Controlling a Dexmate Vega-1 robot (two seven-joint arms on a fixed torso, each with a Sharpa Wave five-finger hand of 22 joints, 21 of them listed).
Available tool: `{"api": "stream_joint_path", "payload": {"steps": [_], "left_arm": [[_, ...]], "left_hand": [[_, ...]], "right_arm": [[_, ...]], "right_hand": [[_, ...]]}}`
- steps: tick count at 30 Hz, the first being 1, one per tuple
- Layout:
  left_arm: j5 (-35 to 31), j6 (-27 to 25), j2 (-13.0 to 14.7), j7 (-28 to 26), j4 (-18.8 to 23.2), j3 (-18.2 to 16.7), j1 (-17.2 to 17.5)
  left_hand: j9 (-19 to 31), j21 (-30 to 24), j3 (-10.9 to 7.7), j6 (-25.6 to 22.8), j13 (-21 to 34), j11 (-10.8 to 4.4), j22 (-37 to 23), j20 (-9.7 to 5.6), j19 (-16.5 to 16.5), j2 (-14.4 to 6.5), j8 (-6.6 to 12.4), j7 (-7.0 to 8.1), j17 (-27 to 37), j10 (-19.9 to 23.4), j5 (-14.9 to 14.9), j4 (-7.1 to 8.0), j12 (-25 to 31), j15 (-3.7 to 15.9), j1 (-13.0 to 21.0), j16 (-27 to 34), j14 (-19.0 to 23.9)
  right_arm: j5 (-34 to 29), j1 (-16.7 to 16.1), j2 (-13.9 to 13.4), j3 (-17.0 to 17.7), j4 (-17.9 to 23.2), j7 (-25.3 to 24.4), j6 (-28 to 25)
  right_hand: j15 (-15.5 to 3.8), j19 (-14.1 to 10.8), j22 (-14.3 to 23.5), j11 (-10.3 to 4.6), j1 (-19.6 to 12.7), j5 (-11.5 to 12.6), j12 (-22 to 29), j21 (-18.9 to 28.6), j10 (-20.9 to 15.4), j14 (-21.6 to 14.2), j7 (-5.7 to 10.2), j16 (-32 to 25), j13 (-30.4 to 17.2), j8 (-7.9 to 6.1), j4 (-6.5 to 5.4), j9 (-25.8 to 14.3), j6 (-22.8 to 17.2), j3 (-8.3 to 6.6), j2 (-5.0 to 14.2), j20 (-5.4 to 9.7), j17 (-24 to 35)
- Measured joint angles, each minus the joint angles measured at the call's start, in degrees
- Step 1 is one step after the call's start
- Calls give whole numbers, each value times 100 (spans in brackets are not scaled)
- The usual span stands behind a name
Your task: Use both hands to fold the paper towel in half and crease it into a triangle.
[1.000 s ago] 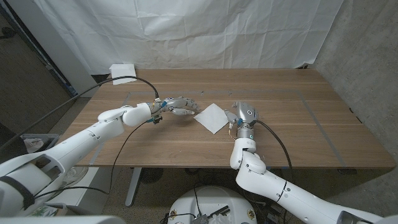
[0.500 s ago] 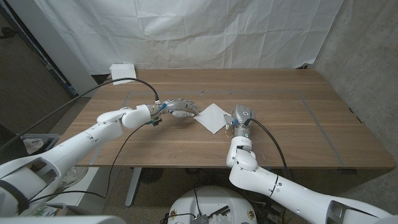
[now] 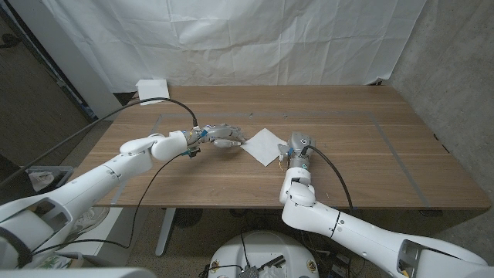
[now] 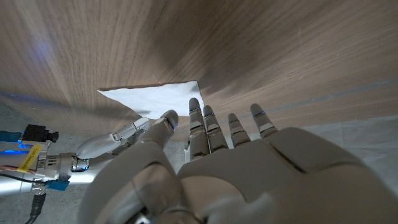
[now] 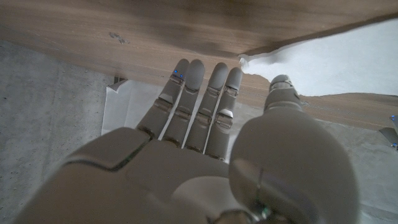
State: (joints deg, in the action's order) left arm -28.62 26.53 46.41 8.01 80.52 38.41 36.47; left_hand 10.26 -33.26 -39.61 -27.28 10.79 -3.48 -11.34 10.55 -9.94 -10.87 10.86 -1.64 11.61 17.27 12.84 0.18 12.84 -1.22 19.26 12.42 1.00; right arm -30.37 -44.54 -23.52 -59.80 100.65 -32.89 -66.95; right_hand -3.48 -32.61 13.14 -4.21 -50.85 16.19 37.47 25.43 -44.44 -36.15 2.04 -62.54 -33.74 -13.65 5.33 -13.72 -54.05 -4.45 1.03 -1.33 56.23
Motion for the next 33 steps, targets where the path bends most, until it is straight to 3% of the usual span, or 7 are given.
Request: {"api": "stream_joint_path", "payload": {"steps": [16, 26, 30, 33], "left_arm": [[-208, -158, -184, 437, -246, 261, -293], [-447, -115, -308, 487, -409, 444, -502], [-526, -60, -349, 482, -483, 499, -570], [-545, -47, -364, 477, -509, 520, -596]], "left_hand": [[-1, 44, 24, 714, 0, -63, -5, 23, -24, 53, -139, 163, 0, -692, -40, 214, -227, -85, -174, -77, -289], [-1, 90, 8, 773, 0, -59, -6, 22, -22, 76, -109, 182, 0, -707, -39, 293, -204, -124, -196, -77, -328], [-1, 108, 8, 759, 10, 16, -16, 22, -22, 76, -42, 195, -16, -556, -39, 293, -137, -124, -241, -77, -328], [0, 111, -10, 679, 29, 24, -28, 22, -22, 76, -22, 192, -17, -464, -55, 310, -94, -124, -241, -77, -328]], "right_arm": [[124, 64, -36, 33, -33, -109, 76], [207, 55, -53, 88, -22, -141, 153], [229, 89, -64, 85, -44, -112, 156], [244, 106, -64, 81, -66, -84, 138]], "right_hand": [[4, -21, 33, 0, -1, 44, 260, 86, 0, -63, -35, -85, -220, 0, -26, 1, -108, 28, 45, -21, -37], [-13, -73, 32, -20, -177, 78, 534, 153, -83, -156, -41, -257, -452, 0, 54, 16, -266, 41, 221, 31, 16], [-14, -49, 32, -7, -220, 78, 467, 198, 242, -98, 12, -257, -393, 169, 81, 60, 20, 77, 263, 7, -11], [11, -17, 59, 51, -103, 77, 380, 245, 482, -28, 1, -273, -296, 269, -7, 69, 277, 165, 285, -19, -72]]}}
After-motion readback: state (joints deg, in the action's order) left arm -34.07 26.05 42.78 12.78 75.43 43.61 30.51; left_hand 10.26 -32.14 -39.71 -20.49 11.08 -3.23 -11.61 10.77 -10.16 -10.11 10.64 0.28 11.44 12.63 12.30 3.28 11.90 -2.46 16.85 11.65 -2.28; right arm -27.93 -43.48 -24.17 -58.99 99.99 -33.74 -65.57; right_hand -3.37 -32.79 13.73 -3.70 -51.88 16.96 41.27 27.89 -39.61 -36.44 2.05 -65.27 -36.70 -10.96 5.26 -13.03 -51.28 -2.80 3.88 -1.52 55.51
